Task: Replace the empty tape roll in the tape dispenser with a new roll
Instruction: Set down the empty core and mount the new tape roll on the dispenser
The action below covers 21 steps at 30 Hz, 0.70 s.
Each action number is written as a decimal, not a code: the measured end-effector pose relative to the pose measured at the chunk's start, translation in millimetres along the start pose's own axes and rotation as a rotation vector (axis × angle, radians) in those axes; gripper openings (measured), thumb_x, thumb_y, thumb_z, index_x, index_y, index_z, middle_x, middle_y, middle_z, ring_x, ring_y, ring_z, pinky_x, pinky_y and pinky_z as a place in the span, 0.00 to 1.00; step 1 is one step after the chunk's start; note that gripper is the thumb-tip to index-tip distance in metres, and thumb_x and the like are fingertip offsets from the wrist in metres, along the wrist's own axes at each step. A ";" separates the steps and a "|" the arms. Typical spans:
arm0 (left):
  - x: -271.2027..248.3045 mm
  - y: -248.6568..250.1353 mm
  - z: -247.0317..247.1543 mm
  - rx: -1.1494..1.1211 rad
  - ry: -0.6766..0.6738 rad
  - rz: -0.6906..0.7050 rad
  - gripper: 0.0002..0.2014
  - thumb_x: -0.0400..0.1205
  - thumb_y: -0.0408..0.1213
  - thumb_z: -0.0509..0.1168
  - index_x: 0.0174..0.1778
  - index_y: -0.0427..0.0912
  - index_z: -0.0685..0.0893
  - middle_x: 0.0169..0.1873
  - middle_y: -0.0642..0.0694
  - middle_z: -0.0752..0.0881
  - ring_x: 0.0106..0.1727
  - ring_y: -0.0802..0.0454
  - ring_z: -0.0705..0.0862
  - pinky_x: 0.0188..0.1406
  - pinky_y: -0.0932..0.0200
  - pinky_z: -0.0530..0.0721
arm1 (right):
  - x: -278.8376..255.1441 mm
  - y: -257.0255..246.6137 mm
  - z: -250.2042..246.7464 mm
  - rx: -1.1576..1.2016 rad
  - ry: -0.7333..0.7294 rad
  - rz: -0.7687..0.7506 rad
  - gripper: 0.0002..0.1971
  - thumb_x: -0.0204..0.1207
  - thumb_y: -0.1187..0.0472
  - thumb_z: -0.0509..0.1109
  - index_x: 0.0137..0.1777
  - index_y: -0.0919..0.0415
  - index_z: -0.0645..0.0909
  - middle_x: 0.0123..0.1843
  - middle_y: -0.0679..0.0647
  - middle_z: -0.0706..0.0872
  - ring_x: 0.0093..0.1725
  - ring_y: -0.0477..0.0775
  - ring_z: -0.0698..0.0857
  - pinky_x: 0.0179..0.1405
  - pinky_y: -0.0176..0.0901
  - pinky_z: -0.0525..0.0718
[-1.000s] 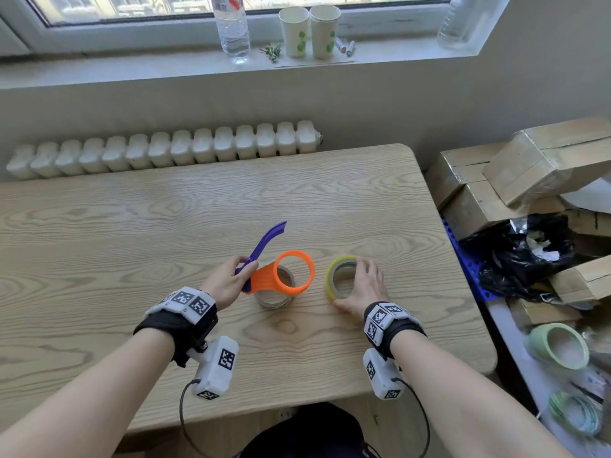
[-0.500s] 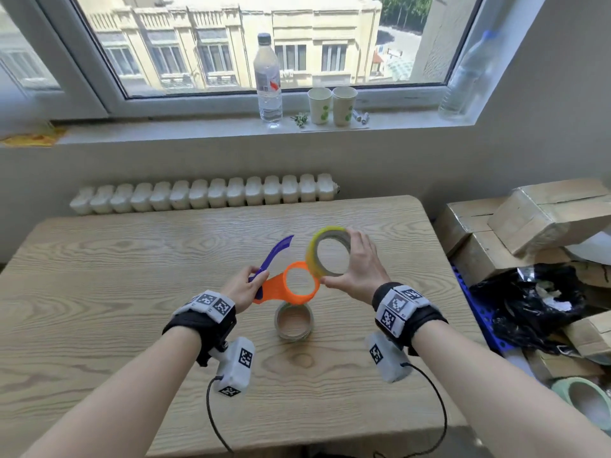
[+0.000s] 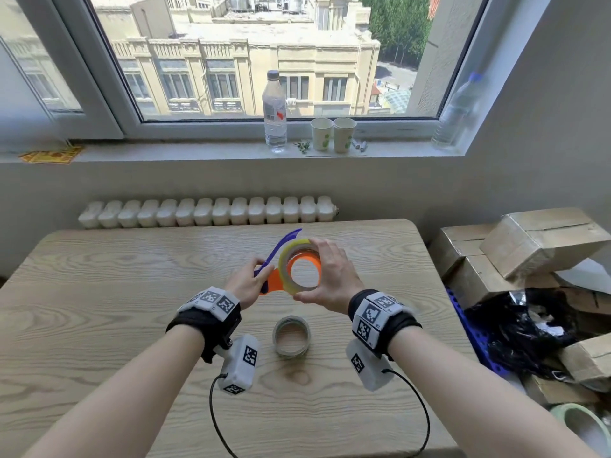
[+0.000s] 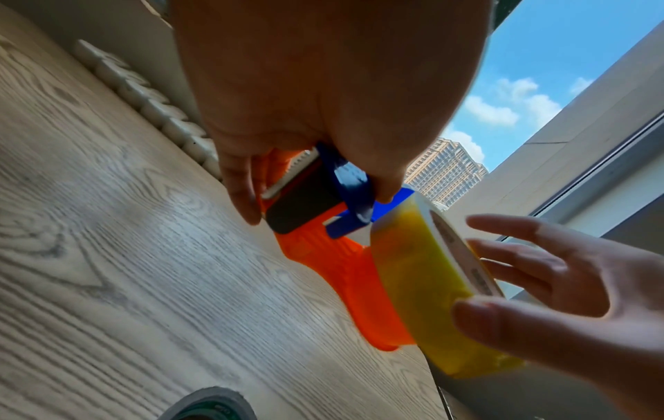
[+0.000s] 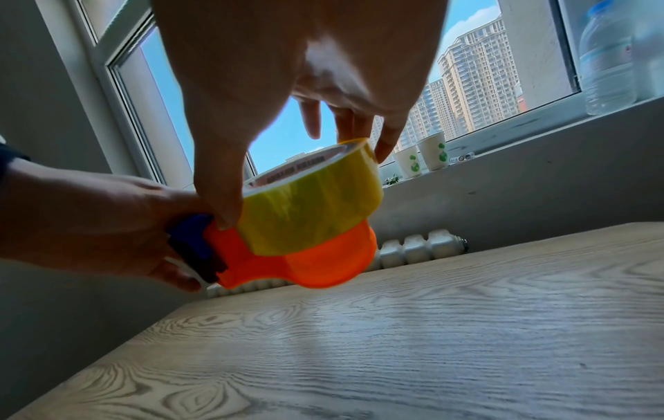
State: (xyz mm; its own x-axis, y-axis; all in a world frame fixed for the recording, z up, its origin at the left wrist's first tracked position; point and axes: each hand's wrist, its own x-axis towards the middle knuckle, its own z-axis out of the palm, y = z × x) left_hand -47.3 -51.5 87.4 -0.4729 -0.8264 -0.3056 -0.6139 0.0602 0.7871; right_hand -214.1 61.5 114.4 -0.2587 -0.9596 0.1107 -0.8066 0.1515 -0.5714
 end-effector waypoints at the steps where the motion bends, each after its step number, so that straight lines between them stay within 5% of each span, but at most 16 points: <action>1: -3.5 4.6 -2.0 -0.015 -0.001 0.002 0.17 0.78 0.56 0.57 0.55 0.49 0.75 0.45 0.34 0.88 0.49 0.35 0.87 0.53 0.35 0.85 | -0.5 -0.2 0.2 -0.007 -0.008 -0.007 0.52 0.52 0.46 0.83 0.75 0.56 0.61 0.73 0.55 0.70 0.72 0.57 0.69 0.72 0.55 0.71; 4: -7.4 11.5 -4.9 -0.039 -0.035 0.023 0.22 0.78 0.56 0.58 0.64 0.48 0.75 0.51 0.35 0.87 0.49 0.37 0.87 0.51 0.36 0.86 | -2.7 2.2 2.0 -0.029 -0.039 -0.011 0.53 0.53 0.46 0.83 0.76 0.57 0.60 0.75 0.56 0.69 0.75 0.57 0.67 0.74 0.55 0.69; 7: 1.7 2.4 -4.6 -0.065 -0.069 0.037 0.28 0.68 0.66 0.57 0.61 0.59 0.75 0.55 0.37 0.86 0.54 0.39 0.86 0.56 0.35 0.85 | -5.7 3.9 2.8 -0.035 -0.052 0.008 0.53 0.54 0.48 0.84 0.77 0.56 0.58 0.77 0.56 0.66 0.77 0.57 0.64 0.77 0.54 0.66; 10: -11.2 17.3 -7.3 -0.034 -0.092 0.062 0.20 0.75 0.61 0.57 0.61 0.61 0.76 0.55 0.39 0.86 0.52 0.41 0.85 0.56 0.39 0.84 | -6.1 6.4 2.4 -0.038 -0.061 0.032 0.55 0.54 0.48 0.84 0.78 0.57 0.57 0.78 0.56 0.66 0.77 0.57 0.64 0.78 0.54 0.66; 15: -21.3 32.1 -3.9 -0.008 -0.086 0.098 0.18 0.85 0.45 0.53 0.69 0.46 0.75 0.39 0.45 0.81 0.33 0.53 0.79 0.22 0.74 0.74 | -7.1 7.8 -1.4 0.024 -0.055 0.077 0.56 0.51 0.49 0.86 0.77 0.59 0.58 0.74 0.56 0.69 0.73 0.56 0.68 0.74 0.51 0.69; 21: -22.3 37.8 -4.7 -0.044 -0.039 0.107 0.17 0.86 0.40 0.51 0.66 0.37 0.76 0.27 0.48 0.75 0.25 0.55 0.73 0.13 0.75 0.69 | -8.5 0.9 -13.0 0.192 -0.061 0.153 0.53 0.55 0.50 0.85 0.75 0.62 0.57 0.72 0.59 0.70 0.72 0.56 0.70 0.70 0.44 0.69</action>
State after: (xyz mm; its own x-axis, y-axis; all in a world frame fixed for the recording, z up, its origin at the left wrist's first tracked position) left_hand -57.0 -33.4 126.4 -0.5593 -0.7939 -0.2387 -0.5306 0.1216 0.8389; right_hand -219.5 72.9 123.6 -0.3330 -0.9423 -0.0352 -0.6429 0.2542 -0.7226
